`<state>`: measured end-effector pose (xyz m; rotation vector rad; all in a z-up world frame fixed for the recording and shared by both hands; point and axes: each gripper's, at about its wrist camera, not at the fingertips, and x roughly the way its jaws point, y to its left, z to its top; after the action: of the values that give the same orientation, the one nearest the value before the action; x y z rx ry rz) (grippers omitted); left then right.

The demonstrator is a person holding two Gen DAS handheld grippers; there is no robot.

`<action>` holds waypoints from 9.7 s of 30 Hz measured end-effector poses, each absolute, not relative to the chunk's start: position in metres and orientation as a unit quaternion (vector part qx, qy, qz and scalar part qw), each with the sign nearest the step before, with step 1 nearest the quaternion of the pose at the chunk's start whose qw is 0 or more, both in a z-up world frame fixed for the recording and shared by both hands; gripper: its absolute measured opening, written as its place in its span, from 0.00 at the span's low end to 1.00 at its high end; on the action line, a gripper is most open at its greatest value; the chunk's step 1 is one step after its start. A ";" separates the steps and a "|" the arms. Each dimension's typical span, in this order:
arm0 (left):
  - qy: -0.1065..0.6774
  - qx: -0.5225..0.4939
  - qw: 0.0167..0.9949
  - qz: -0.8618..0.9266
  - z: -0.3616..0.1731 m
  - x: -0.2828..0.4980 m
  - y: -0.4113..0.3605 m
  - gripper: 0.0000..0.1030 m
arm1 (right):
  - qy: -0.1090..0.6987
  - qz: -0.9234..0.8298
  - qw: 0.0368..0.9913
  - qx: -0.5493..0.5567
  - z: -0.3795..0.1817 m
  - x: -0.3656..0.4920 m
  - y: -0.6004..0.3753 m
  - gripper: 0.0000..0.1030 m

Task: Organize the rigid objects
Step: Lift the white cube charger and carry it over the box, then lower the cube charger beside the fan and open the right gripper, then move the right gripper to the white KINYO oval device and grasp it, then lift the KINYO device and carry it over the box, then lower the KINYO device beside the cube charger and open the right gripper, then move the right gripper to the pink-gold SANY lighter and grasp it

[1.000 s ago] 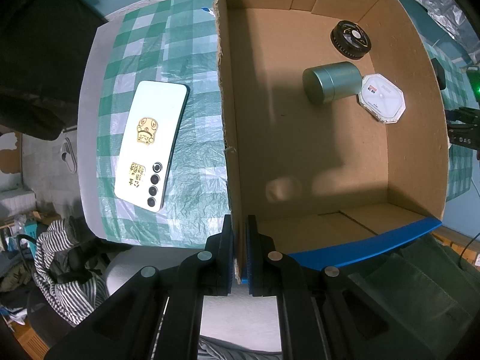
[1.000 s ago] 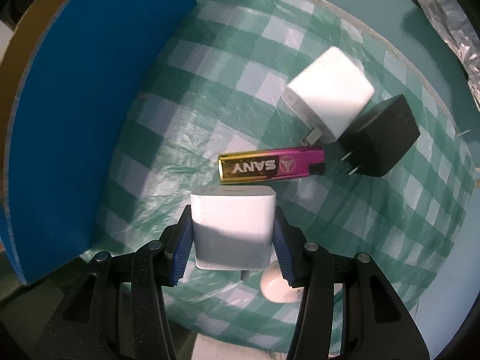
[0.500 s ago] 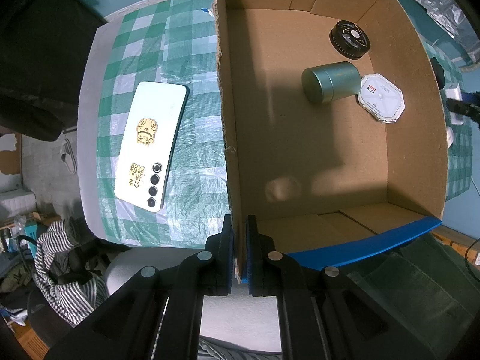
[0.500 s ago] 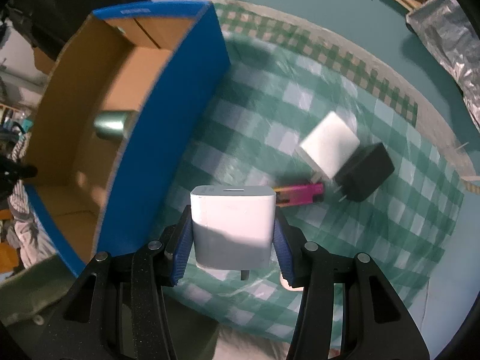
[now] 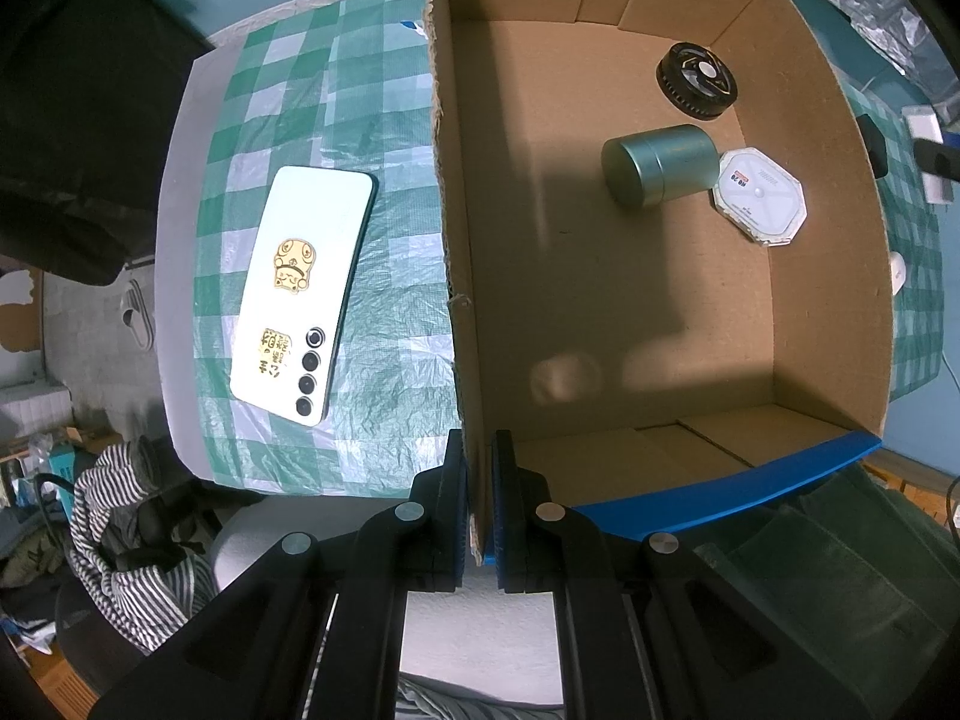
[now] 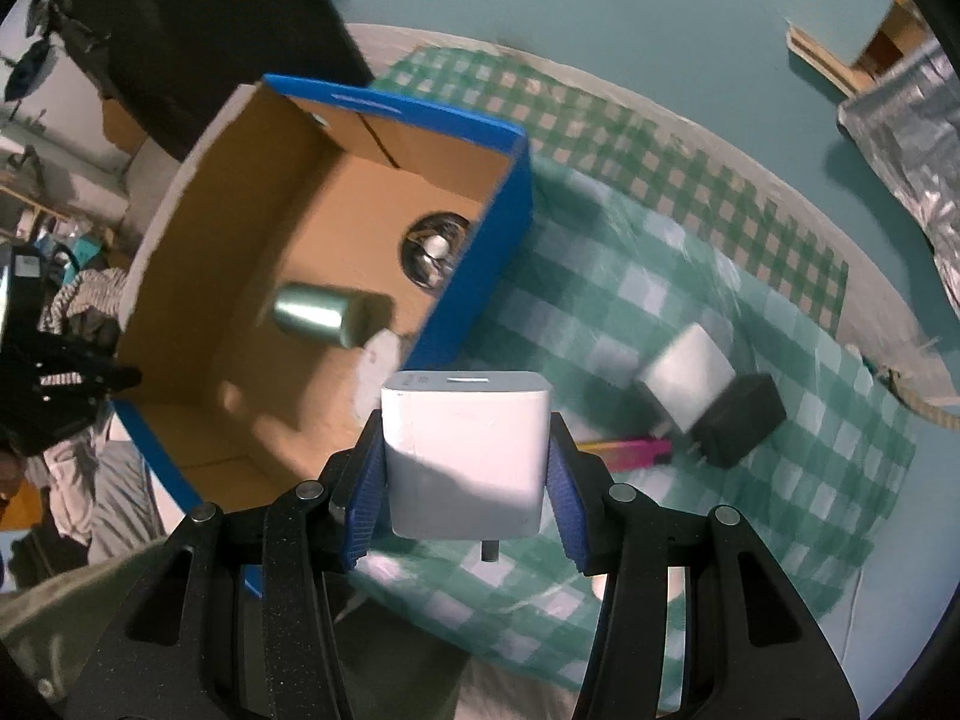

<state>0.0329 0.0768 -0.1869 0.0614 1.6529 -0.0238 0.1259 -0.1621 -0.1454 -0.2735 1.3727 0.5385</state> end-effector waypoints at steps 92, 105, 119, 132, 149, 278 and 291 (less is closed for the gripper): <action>0.735 0.030 0.678 -0.017 -0.181 0.033 0.078 0.05 | 0.682 0.063 0.728 -0.032 -0.193 0.118 -0.288 0.72; 0.735 0.031 0.677 -0.018 -0.181 0.034 0.078 0.05 | 0.720 -0.043 0.688 0.085 -0.251 0.103 -0.347 0.72; 0.736 0.034 0.676 -0.019 -0.182 0.032 0.079 0.05 | 0.728 -0.090 0.662 0.154 -0.288 0.082 -0.369 0.58; 0.737 0.034 0.675 -0.019 -0.183 0.031 0.078 0.05 | 0.723 -0.033 0.688 0.056 -0.284 0.074 -0.340 0.36; 0.738 0.035 0.674 -0.020 -0.184 0.032 0.077 0.05 | 0.720 -0.001 0.694 0.014 -0.283 0.108 -0.315 0.36; 0.734 0.026 0.679 -0.020 -0.181 0.028 0.078 0.05 | 0.690 0.070 0.719 -0.049 -0.208 0.157 -0.231 0.68; 0.734 0.026 0.678 -0.019 -0.182 0.028 0.079 0.05 | 0.716 -0.008 0.689 0.114 -0.259 0.172 -0.282 0.68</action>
<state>0.0280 0.0792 -0.1818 0.0578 1.6498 -0.0431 0.1720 -0.2817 -0.2595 0.2543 1.6026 -0.0185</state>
